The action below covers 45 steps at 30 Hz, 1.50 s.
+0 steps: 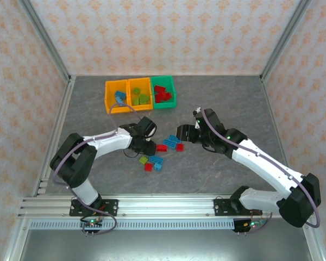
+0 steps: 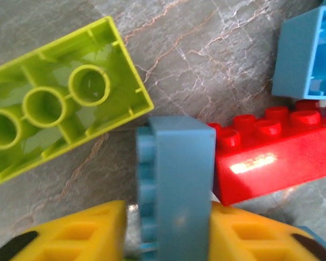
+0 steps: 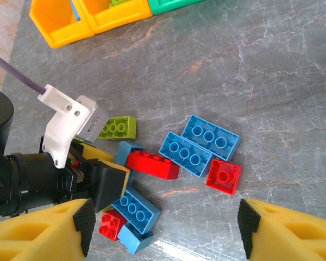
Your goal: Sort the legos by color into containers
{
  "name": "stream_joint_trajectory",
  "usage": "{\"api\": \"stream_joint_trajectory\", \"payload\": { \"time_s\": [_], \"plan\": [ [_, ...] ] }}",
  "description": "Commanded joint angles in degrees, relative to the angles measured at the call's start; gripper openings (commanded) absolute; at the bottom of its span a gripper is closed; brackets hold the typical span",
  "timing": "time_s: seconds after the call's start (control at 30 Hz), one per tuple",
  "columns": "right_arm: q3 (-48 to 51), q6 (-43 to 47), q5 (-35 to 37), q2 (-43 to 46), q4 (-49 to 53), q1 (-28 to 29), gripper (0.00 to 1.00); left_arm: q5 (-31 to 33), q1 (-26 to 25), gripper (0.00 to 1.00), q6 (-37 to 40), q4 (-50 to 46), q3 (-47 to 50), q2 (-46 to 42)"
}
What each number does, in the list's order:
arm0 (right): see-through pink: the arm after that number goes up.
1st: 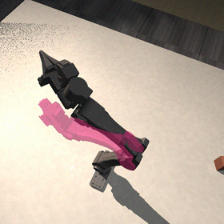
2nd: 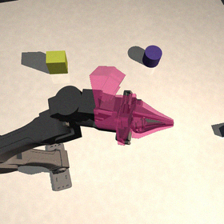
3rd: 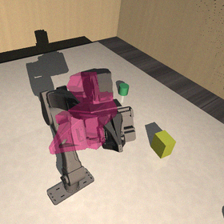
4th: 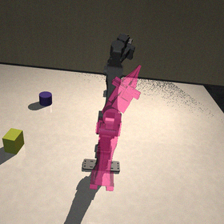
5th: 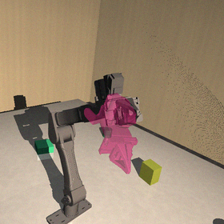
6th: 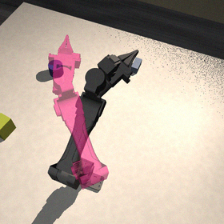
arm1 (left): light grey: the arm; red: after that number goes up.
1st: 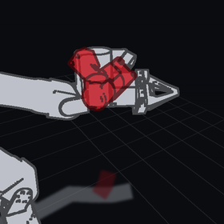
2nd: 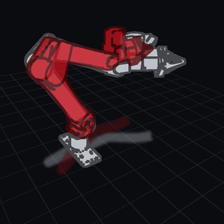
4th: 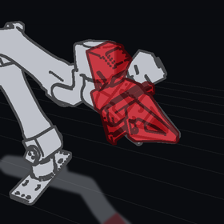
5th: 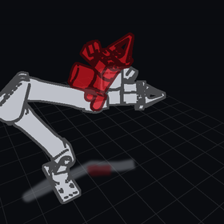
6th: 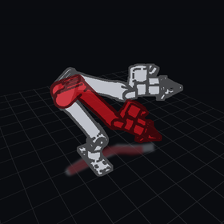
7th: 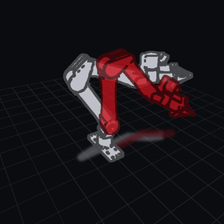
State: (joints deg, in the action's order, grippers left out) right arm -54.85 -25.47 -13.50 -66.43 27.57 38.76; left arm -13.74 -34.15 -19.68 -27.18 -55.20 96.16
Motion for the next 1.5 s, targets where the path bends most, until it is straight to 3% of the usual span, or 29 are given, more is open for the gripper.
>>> {"api": "stream_joint_trajectory", "payload": {
  "time_s": [0.0,0.1,0.2,0.3,0.4,0.47,0.57,0.83,0.93,1.07,1.23,1.47],
  "plan": [
    [-2.0,-1.0,1.4,-0.3,0.1,0.4,0.72,1.0,-0.5,0.27,0.5,1.2,-1.1,0.9],
    [-2.5,-1.4,1.3,-0.2,0.1,0.8,0.72,0.5,-0.5,0.15,0.8,1.5,-0.7,-0.8],
    [-2.9,-1.7,0.8,0.2,0.2,1.3,0.72,2.7,-0.4,0.13,1.0,0.0,-0.9,-6.0],
    [-2.8,-1.9,0.7,1.1,0.4,1.5,0.72,9.3,0.4,0.13,1.7,-3.2,-2.2,-13.0],
    [-1.8,-2.3,1.3,2.2,0.1,1.6,0.72,13.4,4.9,0.13,2.7,-4.5,-4.5,-18.3],
    [-1.2,-2.5,1.5,2.8,-0.2,1.6,0.72,13.5,10.6,0.14,3.4,-3.5,-7.1,-18.4],
    [-1.0,-2.9,1.5,2.7,-0.2,1.6,0.72,14.2,17.8,0.13,3.0,-2.2,-12.9,-12.5],
    [-1.6,-2.7,1.8,3.8,2.0,1.6,0.72,19.4,25.1,0.11,4.1,-4.9,-36.0,11.0],
    [-1.4,-2.6,2.0,4.3,2.9,1.6,0.72,19.7,27.1,0.2,3.8,-5.5,-42.6,16.9],
    [-2.3,-1.9,2.8,4.8,5.2,1.6,0.72,19.0,28.4,0.42,4.7,-8.1,-48.7,20.0],
    [-3.1,-1.5,3.9,5.3,5.2,1.6,0.73,12.3,28.9,0.54,2.4,-5.7,-43.4,11.9],
    [-2.9,-1.4,3.3,2.8,2.6,1.6,0.73,0.3,23.4,0.52,-4.0,-0.9,-24.1,-9.4]
  ]
}}
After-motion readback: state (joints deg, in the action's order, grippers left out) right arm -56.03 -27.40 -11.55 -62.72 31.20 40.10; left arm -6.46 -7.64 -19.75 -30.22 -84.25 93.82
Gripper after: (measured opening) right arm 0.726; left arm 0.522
